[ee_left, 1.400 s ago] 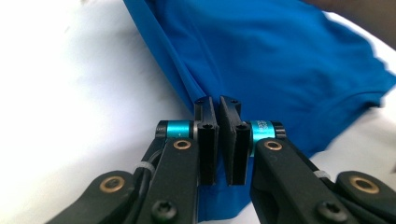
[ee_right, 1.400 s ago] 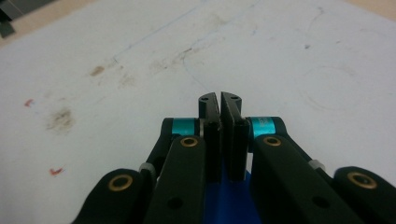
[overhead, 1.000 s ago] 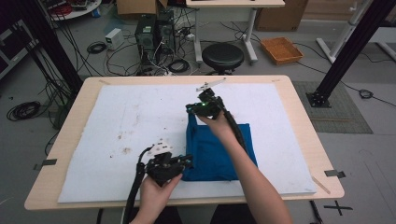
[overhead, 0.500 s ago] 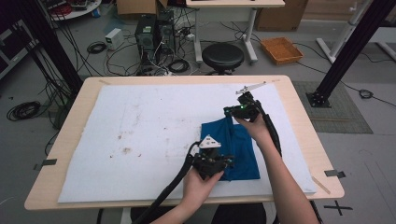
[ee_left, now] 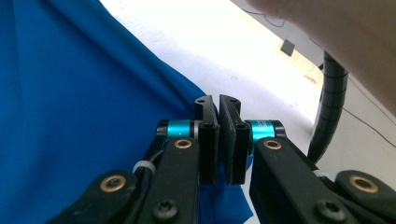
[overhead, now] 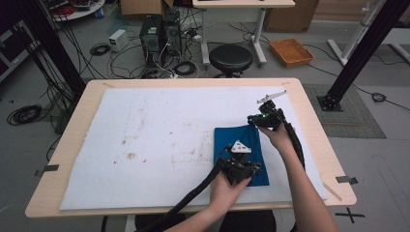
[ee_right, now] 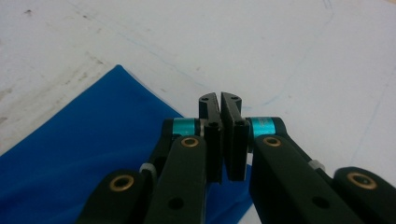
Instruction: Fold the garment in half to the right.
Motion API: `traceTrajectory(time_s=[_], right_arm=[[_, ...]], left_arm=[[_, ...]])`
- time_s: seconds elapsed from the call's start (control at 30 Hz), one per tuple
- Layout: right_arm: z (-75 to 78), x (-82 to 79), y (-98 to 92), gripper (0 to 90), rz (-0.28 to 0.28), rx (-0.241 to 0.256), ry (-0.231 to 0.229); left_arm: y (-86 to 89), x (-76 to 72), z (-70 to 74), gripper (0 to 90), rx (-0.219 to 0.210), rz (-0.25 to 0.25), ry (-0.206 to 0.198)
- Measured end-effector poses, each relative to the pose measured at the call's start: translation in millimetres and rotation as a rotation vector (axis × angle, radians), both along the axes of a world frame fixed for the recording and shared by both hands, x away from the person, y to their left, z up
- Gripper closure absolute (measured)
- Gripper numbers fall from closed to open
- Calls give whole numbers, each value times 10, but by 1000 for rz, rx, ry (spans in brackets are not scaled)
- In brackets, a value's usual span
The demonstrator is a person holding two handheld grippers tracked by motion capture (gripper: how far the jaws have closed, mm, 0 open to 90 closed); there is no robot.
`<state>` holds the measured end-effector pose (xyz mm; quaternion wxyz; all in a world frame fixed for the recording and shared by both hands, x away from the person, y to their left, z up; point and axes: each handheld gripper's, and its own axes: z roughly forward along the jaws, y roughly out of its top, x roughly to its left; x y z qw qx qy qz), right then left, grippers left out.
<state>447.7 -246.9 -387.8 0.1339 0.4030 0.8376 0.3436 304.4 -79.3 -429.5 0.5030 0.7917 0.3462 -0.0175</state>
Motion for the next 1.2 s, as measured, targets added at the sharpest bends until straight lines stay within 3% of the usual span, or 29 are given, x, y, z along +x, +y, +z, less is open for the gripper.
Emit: traceTrajectory(time_s=[0.07,0.2,0.33,0.43,0.57,0.73,0.83,0.93,1.2], right_arm=[[-22,2,-20,878,-13,-23,0],[-16,-22,-32,823,-62,-66,-26],[53,-83,-68,757,-117,-68,-68],[79,-167,-102,754,-133,-36,-95],[15,-344,-142,754,-140,9,-67],[-170,-498,-190,754,-158,76,-13],[-241,-491,-196,752,-174,83,3],[-307,-475,-194,900,-165,83,24],[-350,-480,-311,900,-212,73,25]], left_arm=[[-23,11,-7,734,-35,-34,-9],[4,-40,36,562,-51,-46,-68],[167,-64,141,512,-63,-30,-113],[307,-83,222,508,-56,-29,-141],[602,-126,299,498,-25,-13,-187],[1036,-153,288,496,7,42,-184],[1267,-139,289,495,20,82,-174],[1495,-129,309,495,15,123,-166],[1913,-134,348,495,-4,203,-169]])
